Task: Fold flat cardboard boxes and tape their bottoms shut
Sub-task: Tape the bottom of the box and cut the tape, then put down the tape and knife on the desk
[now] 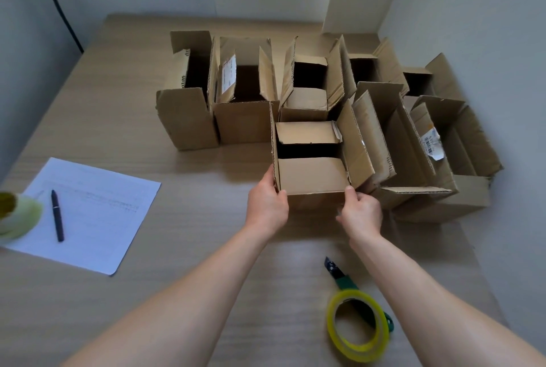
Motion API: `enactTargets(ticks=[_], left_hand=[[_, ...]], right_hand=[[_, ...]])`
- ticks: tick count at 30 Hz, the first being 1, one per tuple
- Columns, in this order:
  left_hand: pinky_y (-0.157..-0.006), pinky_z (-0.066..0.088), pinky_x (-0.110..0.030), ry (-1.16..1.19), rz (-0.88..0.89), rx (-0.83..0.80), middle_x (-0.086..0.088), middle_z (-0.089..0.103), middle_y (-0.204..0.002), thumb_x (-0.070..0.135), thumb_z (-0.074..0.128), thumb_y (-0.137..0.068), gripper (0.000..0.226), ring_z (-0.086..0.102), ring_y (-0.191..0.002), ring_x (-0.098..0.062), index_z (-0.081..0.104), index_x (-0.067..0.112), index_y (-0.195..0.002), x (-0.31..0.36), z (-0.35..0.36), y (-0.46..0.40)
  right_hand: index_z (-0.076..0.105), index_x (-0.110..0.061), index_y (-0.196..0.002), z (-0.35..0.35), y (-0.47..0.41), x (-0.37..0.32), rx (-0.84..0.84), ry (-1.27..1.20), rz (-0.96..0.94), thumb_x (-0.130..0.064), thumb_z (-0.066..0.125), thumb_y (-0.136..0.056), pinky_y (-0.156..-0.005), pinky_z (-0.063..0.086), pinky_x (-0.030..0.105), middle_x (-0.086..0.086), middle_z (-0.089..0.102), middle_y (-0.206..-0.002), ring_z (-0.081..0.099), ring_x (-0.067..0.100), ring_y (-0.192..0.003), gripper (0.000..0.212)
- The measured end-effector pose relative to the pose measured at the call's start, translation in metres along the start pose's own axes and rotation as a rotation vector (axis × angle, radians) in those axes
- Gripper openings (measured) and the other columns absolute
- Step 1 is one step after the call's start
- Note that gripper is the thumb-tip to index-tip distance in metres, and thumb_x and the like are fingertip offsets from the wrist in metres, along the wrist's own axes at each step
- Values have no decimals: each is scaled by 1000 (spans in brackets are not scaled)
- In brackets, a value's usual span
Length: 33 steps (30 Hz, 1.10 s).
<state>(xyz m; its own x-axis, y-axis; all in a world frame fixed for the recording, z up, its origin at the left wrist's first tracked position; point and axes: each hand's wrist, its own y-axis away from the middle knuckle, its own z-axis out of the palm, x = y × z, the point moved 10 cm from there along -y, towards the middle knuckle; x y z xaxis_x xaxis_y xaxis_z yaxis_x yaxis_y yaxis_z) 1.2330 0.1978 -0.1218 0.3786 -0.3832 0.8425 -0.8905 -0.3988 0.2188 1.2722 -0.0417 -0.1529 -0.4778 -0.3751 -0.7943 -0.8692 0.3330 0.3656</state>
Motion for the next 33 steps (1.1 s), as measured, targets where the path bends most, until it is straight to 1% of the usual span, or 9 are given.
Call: enactTargets(ticks=[2, 6, 11, 13, 16, 18, 23, 28, 33], left_hand=[[-87, 47, -24, 10, 8, -24, 8, 68, -107, 4, 53, -89, 46, 62, -97, -14, 57, 22, -131, 1, 0, 2], [-102, 47, -35, 27, 25, -42, 2, 66, -124, 6, 53, -89, 49, 60, -114, -18, 54, 21, -135, -1, -4, 8], [-102, 46, -36, 60, 46, -76, 1, 67, -123, 0, 50, -88, 47, 60, -114, -20, 57, 18, -131, 0, -1, 13], [-103, 45, -36, 51, 42, -83, 0, 64, -129, 1, 50, -88, 52, 58, -118, -20, 53, 18, -137, -3, -2, 14], [-108, 42, -36, 25, -9, -76, -5, 55, -140, 8, 52, -91, 60, 55, -124, -21, 40, 19, -149, -17, -8, 16], [-108, 41, -34, 17, -32, -74, -6, 52, -143, 12, 55, -92, 61, 55, -124, -21, 36, 18, -150, -26, -12, 19], [-106, 42, -31, 10, -39, -85, -6, 52, -143, 13, 56, -92, 58, 55, -124, -21, 40, 17, -148, -46, -19, 34], [-107, 41, -32, -19, -35, -101, -6, 53, -142, 15, 58, -92, 57, 54, -126, -21, 41, 17, -147, -59, -26, 52], [-92, 49, -33, -166, 68, -149, -3, 63, -118, 28, 70, -84, 42, 62, -99, -22, 59, 20, -124, -59, -13, 88]], right_hand=[[64, -14, -66, -1, 2, 2, 8, -4, 10, -45, 49, -98, -82, 57, 52, 8, 68, -70, 69, 31, -75, 47], [65, -11, -65, -1, 5, 8, 24, -12, 20, -49, 52, -94, -81, 57, 51, 7, 67, -67, 69, 31, -73, 49], [64, -23, -67, 2, 7, 12, -7, -27, 5, -44, 54, -95, -86, 56, 51, 3, 68, -76, 68, 28, -83, 37], [68, -19, -76, -1, 8, 13, -14, 11, -13, -43, 54, -96, -87, 55, 49, 2, 69, -78, 68, 27, -83, 34], [71, -12, -109, -10, 13, 14, -33, 171, -77, -39, 58, -94, -88, 48, 32, -1, 70, -95, 63, 21, -94, 34], [69, -16, -119, -15, 21, 15, -56, 305, -125, -37, 63, -92, -85, 41, 27, 0, 70, -111, 61, 20, -104, 35], [64, -30, -123, -23, 47, 27, -102, 618, -204, -38, 69, -81, -86, 50, 33, -4, 68, -118, 61, 21, -109, 43], [50, -32, -140, -23, 66, 49, -181, 740, -108, -35, 65, -68, -91, 47, 36, 0, 61, -134, 55, 27, -123, 73], [45, -27, -144, -41, 77, 84, -229, 755, 26, -38, 63, -62, -92, 46, 38, 8, 60, -133, 53, 33, -123, 85]])
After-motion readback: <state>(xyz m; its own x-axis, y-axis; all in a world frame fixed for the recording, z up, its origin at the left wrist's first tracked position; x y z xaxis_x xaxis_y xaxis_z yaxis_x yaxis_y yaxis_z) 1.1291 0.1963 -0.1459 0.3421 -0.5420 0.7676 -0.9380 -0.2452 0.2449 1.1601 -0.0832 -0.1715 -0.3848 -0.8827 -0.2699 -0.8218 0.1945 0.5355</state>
